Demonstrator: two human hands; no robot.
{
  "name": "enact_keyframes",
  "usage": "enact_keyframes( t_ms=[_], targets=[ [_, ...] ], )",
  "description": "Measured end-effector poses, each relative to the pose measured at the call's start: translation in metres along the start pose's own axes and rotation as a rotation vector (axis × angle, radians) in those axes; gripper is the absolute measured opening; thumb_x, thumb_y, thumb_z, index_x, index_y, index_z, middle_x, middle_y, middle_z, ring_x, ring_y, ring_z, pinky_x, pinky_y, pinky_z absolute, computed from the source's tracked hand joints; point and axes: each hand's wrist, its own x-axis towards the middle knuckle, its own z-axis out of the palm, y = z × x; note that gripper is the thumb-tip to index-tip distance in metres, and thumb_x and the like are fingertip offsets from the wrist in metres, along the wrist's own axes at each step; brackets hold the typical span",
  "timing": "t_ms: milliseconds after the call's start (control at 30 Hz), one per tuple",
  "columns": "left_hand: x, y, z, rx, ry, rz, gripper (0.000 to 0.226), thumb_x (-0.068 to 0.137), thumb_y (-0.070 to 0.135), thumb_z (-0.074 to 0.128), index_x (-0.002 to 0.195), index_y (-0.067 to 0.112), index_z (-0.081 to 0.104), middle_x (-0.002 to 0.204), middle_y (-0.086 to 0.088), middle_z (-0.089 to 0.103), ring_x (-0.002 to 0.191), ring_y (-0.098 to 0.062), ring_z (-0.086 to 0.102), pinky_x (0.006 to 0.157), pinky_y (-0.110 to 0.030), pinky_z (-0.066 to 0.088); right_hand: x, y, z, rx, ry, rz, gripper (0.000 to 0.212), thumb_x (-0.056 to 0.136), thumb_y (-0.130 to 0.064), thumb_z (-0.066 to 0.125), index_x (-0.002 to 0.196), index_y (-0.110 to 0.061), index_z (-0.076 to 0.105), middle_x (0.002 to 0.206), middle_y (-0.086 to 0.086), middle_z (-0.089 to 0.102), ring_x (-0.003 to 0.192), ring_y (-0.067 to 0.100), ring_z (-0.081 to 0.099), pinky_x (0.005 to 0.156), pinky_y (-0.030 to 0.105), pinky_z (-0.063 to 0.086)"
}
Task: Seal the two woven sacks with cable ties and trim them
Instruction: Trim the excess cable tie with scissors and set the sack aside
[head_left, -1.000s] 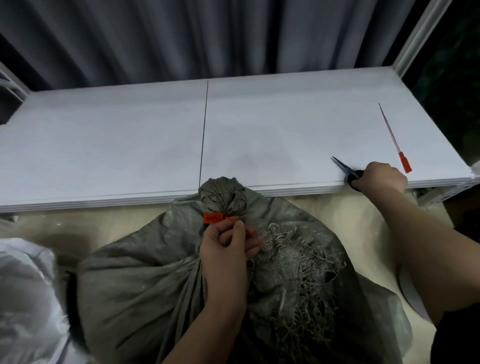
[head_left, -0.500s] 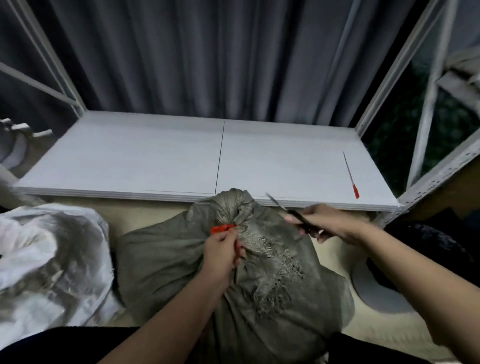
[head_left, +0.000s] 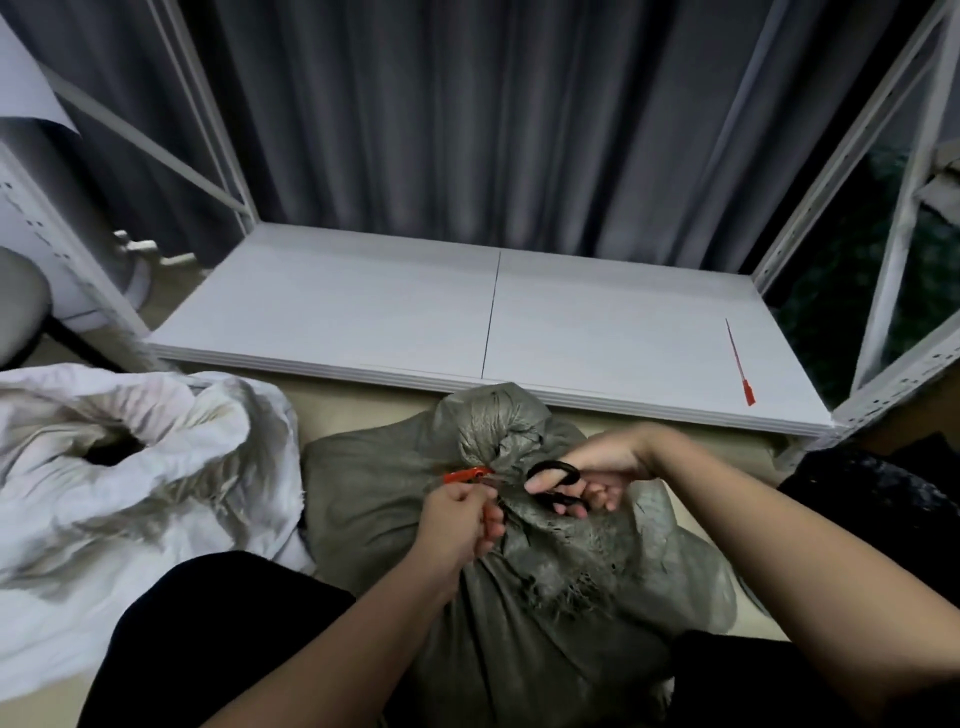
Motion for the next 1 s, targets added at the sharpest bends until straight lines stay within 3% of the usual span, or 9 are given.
enact_keyframes(
  t_ms=[167, 367, 500, 667, 1000],
  targets=[
    [-0.004, -0.007, -0.009, 0.06, -0.018, 0.005, 0.02, 0.096, 0.012, 0.046, 0.079, 0.015, 0.055, 0.057, 0.002, 0.054, 0.032, 0.0, 0.051, 0.038, -0.013, 0.036, 0.012, -0.014, -0.007, -0.051, -0.092, -0.002, 0.042, 0.076, -0.066, 0.047, 0.071, -0.025, 0.05, 0.053, -0.011, 0.049, 0.038, 0.001, 0.032, 0.042, 0.014, 0.026],
    [0.001, -0.004, -0.021, 0.164, -0.043, 0.032, 0.026, 0.097, 0.01, 0.043, 0.074, 0.015, 0.056, 0.044, 0.007, 0.053, 0.031, 0.0, 0.049, 0.04, -0.013, 0.034, 0.023, -0.018, -0.018, -0.05, -0.153, -0.053, 0.064, 0.048, -0.081, 0.066, 0.073, -0.024, 0.052, 0.054, -0.011, 0.048, 0.042, 0.002, 0.034, 0.042, 0.013, 0.028],
    [0.005, -0.003, -0.024, 0.189, -0.066, 0.015, 0.026, 0.095, 0.007, 0.044, 0.073, 0.014, 0.055, 0.035, 0.007, 0.053, 0.03, 0.0, 0.049, 0.035, -0.012, 0.03, 0.034, -0.016, -0.024, 0.001, -0.171, -0.065, 0.058, 0.05, -0.078, 0.07, 0.064, -0.024, 0.055, 0.064, -0.005, 0.045, 0.044, 0.003, 0.028, 0.039, 0.013, 0.023],
    [0.008, -0.003, -0.025, 0.165, -0.045, 0.014, 0.026, 0.094, 0.005, 0.045, 0.071, 0.013, 0.055, 0.035, 0.006, 0.052, 0.028, -0.001, 0.047, 0.033, -0.011, 0.028, 0.035, -0.017, -0.028, 0.008, -0.168, -0.056, 0.068, 0.041, -0.077, 0.074, 0.073, -0.02, 0.055, 0.048, -0.013, 0.046, 0.034, -0.002, 0.023, 0.038, 0.01, 0.016],
    [0.011, -0.003, -0.023, 0.133, -0.042, 0.016, 0.028, 0.095, 0.007, 0.044, 0.072, 0.014, 0.057, 0.04, 0.006, 0.053, 0.03, 0.0, 0.048, 0.036, -0.01, 0.032, 0.035, -0.013, -0.03, 0.009, -0.13, -0.125, 0.069, 0.043, -0.073, 0.077, 0.076, -0.015, 0.056, 0.05, -0.012, 0.047, 0.036, -0.002, 0.026, 0.038, 0.011, 0.017]
  ],
)
